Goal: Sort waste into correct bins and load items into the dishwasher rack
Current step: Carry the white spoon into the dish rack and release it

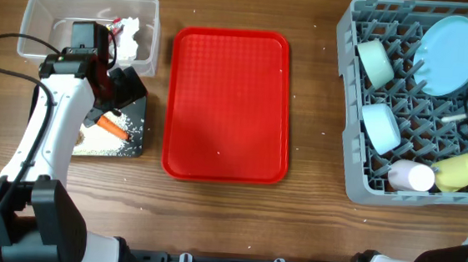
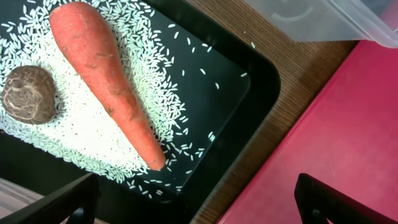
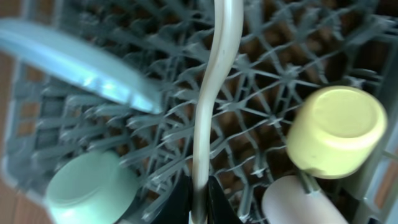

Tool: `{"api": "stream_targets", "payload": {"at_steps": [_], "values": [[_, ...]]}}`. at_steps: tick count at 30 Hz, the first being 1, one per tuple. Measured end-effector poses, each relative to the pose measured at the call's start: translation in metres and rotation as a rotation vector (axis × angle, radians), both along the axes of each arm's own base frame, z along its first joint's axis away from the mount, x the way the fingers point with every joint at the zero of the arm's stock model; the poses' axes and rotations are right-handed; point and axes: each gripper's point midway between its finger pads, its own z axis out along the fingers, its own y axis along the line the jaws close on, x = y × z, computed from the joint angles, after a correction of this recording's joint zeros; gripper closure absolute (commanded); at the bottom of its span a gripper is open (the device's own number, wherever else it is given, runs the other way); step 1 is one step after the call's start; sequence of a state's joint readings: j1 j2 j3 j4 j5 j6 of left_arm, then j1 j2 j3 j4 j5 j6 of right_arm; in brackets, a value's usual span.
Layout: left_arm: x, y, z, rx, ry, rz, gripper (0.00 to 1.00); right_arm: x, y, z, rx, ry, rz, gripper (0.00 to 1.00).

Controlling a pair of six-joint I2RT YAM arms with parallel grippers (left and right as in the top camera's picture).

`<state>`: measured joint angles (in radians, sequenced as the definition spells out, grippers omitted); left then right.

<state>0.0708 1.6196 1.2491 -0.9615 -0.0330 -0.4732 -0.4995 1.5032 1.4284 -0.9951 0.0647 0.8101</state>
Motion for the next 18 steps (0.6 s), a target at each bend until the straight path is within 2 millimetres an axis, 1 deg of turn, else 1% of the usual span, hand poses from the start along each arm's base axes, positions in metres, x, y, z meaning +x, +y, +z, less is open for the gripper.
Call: {"api": "stream_targets", "payload": {"at_steps": [1, 2, 3, 4, 5, 10, 11, 13, 14, 15, 16, 17, 18], "values": [[0.000, 0.000, 0.000, 0.000, 0.000, 0.000, 0.00, -0.003, -0.002, -0.008, -0.002, 0.014, -0.023, 0.96], [0.000, 0.000, 0.000, 0.000, 0.000, 0.000, 0.00, -0.007, -0.002, -0.017, 0.001, 0.032, -0.036, 0.88], [0.000, 0.000, 0.000, 0.000, 0.000, 0.000, 0.00, -0.011, -0.001, -0.028, 0.009, 0.052, -0.045, 0.44], [0.000, 0.000, 0.000, 0.000, 0.000, 0.000, 0.00, -0.015, 0.000, -0.036, 0.015, 0.067, -0.055, 0.09], [0.000, 0.000, 0.000, 0.000, 0.000, 0.000, 0.00, -0.016, 0.000, -0.041, 0.017, 0.073, -0.061, 0.00], [0.000, 0.000, 0.000, 0.000, 0.000, 0.000, 0.00, -0.012, -0.003, -0.040, 0.004, 0.052, -0.061, 0.00], [0.000, 0.000, 0.000, 0.000, 0.000, 0.000, 0.00, -0.006, -0.001, -0.038, 0.008, 0.032, -0.023, 0.00], [0.000, 0.000, 0.000, 0.000, 0.000, 0.000, 0.00, 0.008, 0.015, -0.035, 0.048, -0.009, 0.130, 0.00], [0.000, 0.000, 0.000, 0.000, 0.000, 0.000, 0.00, 0.024, 0.031, -0.019, 0.060, -0.089, 0.287, 0.00], [0.000, 0.000, 0.000, 0.000, 0.000, 0.000, 0.00, 0.032, 0.041, -0.006, 0.050, -0.142, 0.390, 0.00], [0.000, 0.000, 0.000, 0.000, 0.000, 0.000, 0.00, 0.040, 0.059, 0.017, 0.017, -0.228, 0.545, 0.00], [0.000, 0.000, 0.000, 0.000, 0.000, 0.000, 0.00, 0.042, 0.081, 0.042, -0.025, -0.304, 0.678, 0.00], [0.000, 0.000, 0.000, 0.000, 0.000, 0.000, 0.00, 0.040, 0.109, 0.071, -0.086, -0.378, 0.819, 0.00]]}}
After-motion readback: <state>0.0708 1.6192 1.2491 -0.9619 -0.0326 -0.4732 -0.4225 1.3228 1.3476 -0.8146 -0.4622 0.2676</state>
